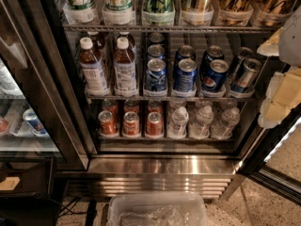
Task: Pick orange can from top shelf of fridge
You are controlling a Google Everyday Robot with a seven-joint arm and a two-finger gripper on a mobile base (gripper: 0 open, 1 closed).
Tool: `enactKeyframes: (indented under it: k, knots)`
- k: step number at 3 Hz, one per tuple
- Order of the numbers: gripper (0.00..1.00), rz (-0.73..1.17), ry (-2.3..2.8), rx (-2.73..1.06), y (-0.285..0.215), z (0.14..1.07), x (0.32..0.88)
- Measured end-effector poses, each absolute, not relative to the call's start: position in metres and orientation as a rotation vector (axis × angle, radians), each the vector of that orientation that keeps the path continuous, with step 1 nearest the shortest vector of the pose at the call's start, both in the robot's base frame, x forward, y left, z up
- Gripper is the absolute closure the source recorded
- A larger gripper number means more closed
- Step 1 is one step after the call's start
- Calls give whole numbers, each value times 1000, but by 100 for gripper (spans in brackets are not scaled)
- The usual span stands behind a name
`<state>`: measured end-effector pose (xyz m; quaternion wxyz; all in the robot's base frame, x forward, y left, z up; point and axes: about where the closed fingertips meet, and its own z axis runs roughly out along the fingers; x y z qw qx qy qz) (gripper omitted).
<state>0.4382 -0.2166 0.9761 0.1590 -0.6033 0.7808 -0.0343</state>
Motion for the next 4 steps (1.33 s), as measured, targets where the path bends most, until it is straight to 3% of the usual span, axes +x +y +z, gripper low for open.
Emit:
enactKeyframes:
  k: [4]
  knots:
    - [0, 104, 2089, -1372, -168, 1011, 453]
